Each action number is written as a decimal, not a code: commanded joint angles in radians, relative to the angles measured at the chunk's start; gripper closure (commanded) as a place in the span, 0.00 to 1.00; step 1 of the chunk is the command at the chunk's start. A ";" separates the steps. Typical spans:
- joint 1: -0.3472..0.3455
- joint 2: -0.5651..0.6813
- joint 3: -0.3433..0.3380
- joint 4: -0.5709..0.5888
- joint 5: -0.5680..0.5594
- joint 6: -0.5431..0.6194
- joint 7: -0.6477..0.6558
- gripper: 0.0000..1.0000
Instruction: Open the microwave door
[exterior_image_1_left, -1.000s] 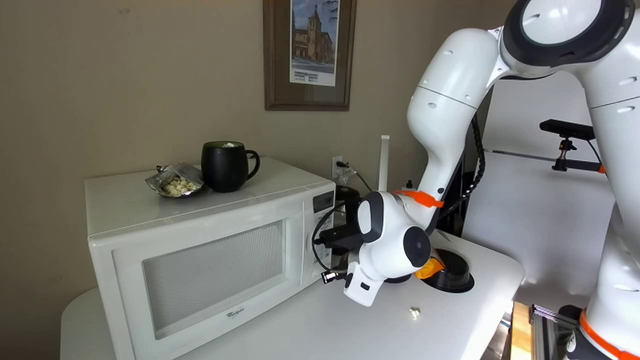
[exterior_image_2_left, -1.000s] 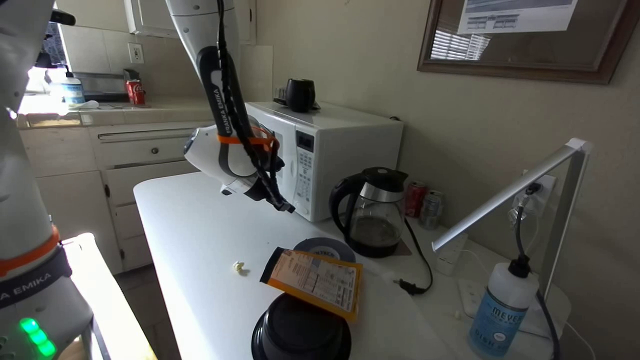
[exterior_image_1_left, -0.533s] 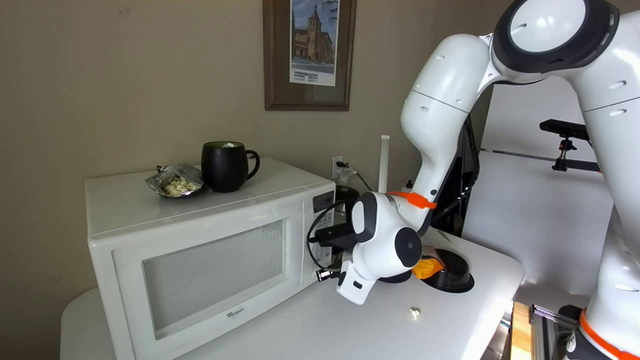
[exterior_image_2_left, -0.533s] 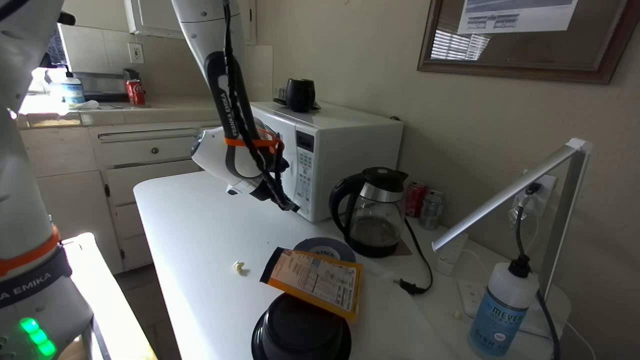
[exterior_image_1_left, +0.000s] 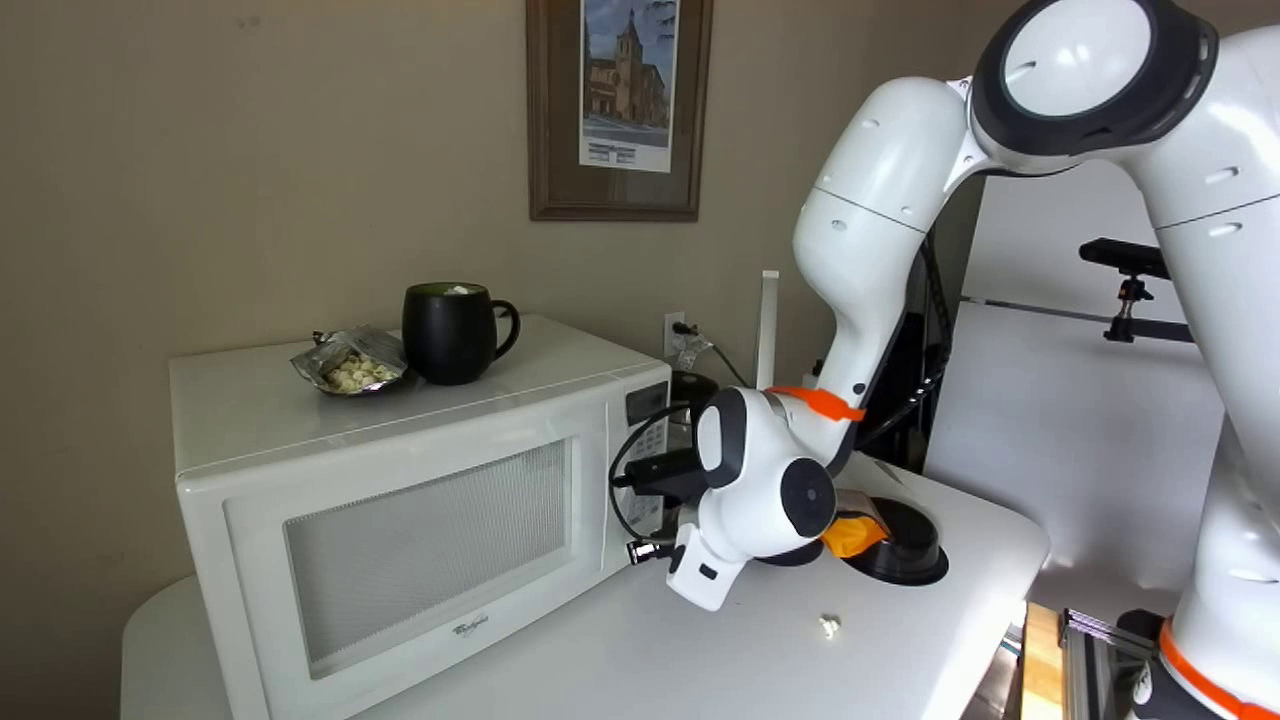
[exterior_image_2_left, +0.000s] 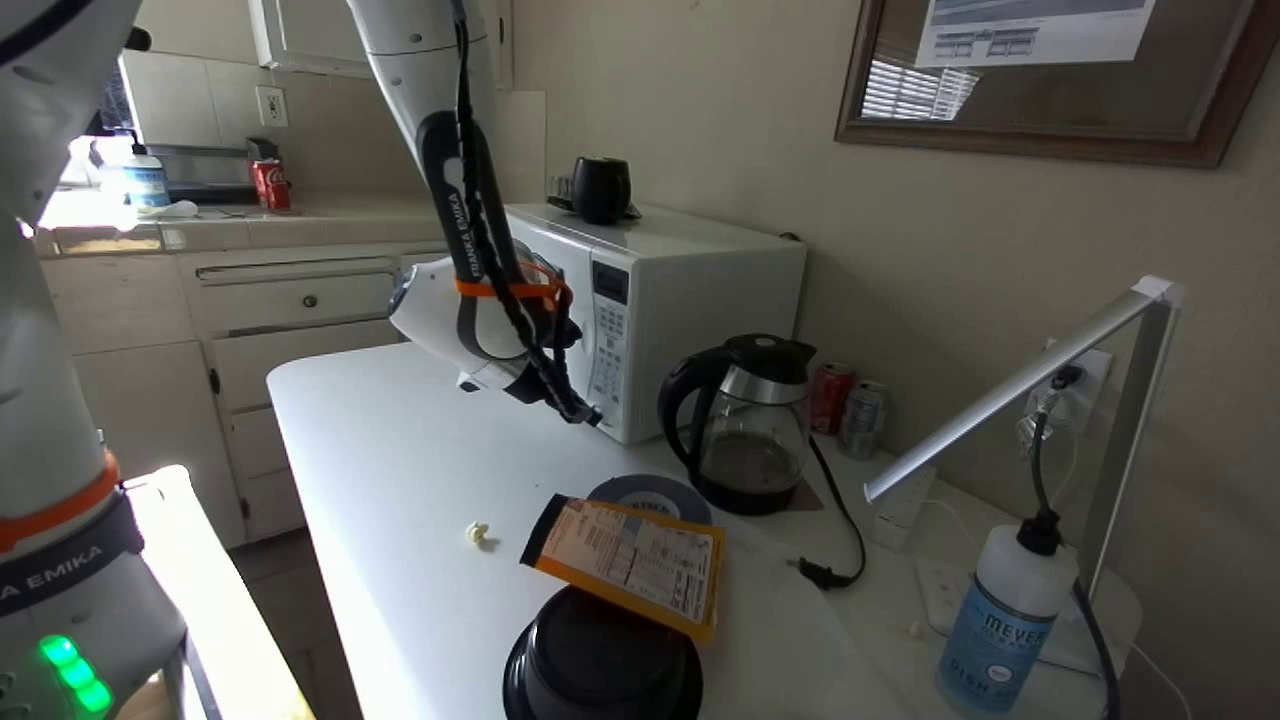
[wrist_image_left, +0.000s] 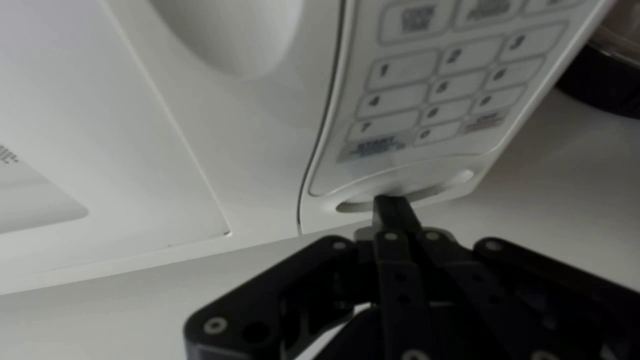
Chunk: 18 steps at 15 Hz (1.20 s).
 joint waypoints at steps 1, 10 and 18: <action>0.030 0.015 -0.012 0.060 0.001 -0.027 0.014 1.00; 0.028 0.073 -0.055 0.110 -0.004 0.040 -0.088 1.00; -0.104 -0.286 0.053 -0.182 0.000 0.291 -0.273 1.00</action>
